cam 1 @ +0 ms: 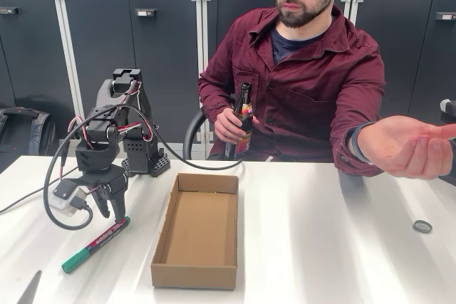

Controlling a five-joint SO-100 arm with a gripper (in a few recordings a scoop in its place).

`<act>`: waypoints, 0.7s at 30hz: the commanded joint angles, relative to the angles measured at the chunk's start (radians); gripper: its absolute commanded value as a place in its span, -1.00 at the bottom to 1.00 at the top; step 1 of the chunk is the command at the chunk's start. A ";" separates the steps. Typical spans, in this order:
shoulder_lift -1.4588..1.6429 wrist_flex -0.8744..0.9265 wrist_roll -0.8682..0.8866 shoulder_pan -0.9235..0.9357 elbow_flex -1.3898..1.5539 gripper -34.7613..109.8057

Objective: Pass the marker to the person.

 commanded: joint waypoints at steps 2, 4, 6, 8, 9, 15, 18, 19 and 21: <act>-0.017 0.021 -0.020 0.017 -0.092 -0.26; -0.026 0.018 -0.032 0.037 -0.095 -0.26; -0.032 0.009 -0.041 0.054 -0.098 -0.26; -0.038 -0.011 -0.041 0.064 -0.098 -0.26; -0.040 -0.021 -0.040 0.071 -0.098 -0.26; -0.067 -0.052 -0.041 0.080 -0.104 -0.26; -0.066 -0.038 -0.031 0.061 -0.109 -0.26; -0.064 -0.031 -0.021 0.051 -0.109 -0.26; -0.064 -0.034 0.003 0.032 -0.109 -0.26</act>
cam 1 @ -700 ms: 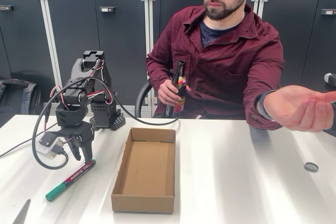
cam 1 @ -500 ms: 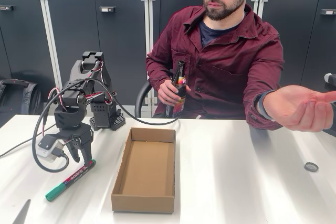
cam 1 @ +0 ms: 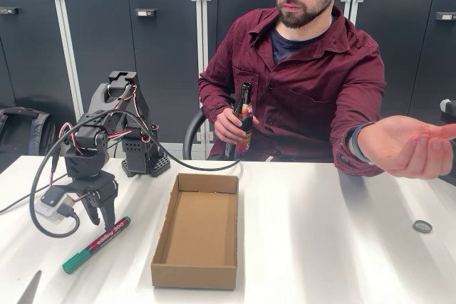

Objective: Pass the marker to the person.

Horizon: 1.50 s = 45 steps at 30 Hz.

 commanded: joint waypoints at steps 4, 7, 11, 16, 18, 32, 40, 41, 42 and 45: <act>0.002 -0.009 0.034 -0.043 -0.057 -0.26; -0.008 -0.008 0.041 -0.058 -0.061 -0.26; -0.014 -0.018 0.048 -0.064 -0.055 -0.26; -0.055 -0.028 0.049 -0.067 -0.064 -0.27; -0.060 -0.023 0.049 -0.067 -0.066 -0.27; -0.063 -0.048 0.078 -0.066 -0.048 -0.59; 0.048 -0.017 0.071 -0.069 -0.026 -0.59; 0.080 0.009 0.061 -0.077 -0.026 -0.59; 0.112 0.041 0.055 -0.086 -0.026 -0.59; 0.221 0.086 0.055 -0.117 0.008 -0.59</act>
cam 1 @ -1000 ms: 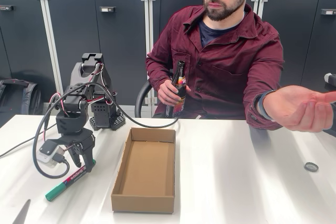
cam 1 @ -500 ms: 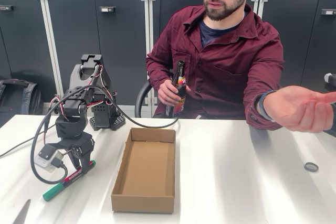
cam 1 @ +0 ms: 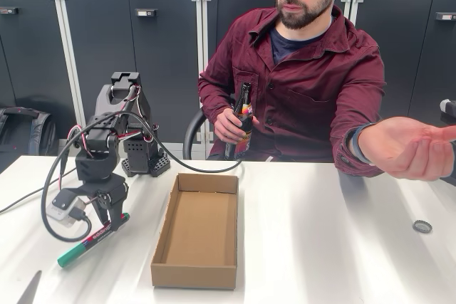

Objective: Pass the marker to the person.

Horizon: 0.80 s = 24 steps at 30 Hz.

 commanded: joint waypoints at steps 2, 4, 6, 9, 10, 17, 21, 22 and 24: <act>0.227 0.041 -0.012 -0.041 0.048 -0.59; 0.304 0.046 -0.020 -0.049 0.064 -0.59; 0.374 0.049 -0.041 -0.058 0.067 -0.59; 0.456 0.077 -0.074 -0.083 0.035 -0.59; 0.479 0.086 -0.081 -0.092 0.017 -0.59; 0.637 -0.078 -0.127 -0.135 -0.003 -0.59; 0.690 -0.204 -0.137 -0.216 0.021 -0.59; 0.706 -0.247 -0.133 -0.239 0.034 -0.59; 0.735 -0.351 -0.133 -0.282 0.071 -0.59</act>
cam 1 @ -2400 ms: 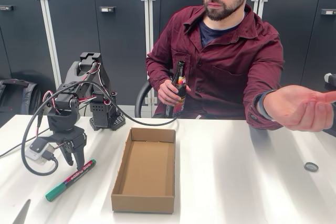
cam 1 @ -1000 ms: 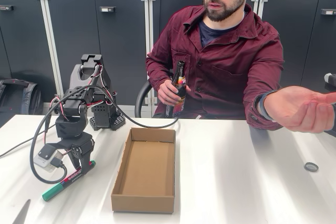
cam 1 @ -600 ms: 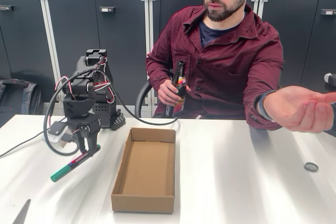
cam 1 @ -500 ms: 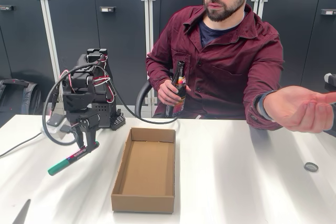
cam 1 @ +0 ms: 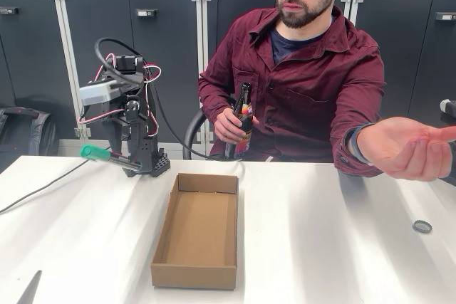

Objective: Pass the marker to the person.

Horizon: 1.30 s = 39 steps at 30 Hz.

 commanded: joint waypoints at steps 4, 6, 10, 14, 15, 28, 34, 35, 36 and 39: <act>0.025 -0.258 0.009 -0.109 -0.032 -0.59; -0.043 -0.287 0.025 -0.129 -0.117 -0.59; -0.210 -0.311 0.041 -0.166 -0.331 -0.59; -0.368 -0.290 0.061 -0.236 -0.572 -0.59; -0.400 -0.282 0.069 -0.262 -0.627 -0.59; -0.857 -0.161 0.069 -0.532 -1.351 -0.59; -1.048 -0.189 0.044 -0.537 -1.566 -0.59; -1.081 -0.196 0.043 -0.534 -1.598 -0.59; -1.111 -0.201 0.040 -0.532 -1.623 -0.59; -1.184 -0.219 0.035 -0.517 -1.686 -0.59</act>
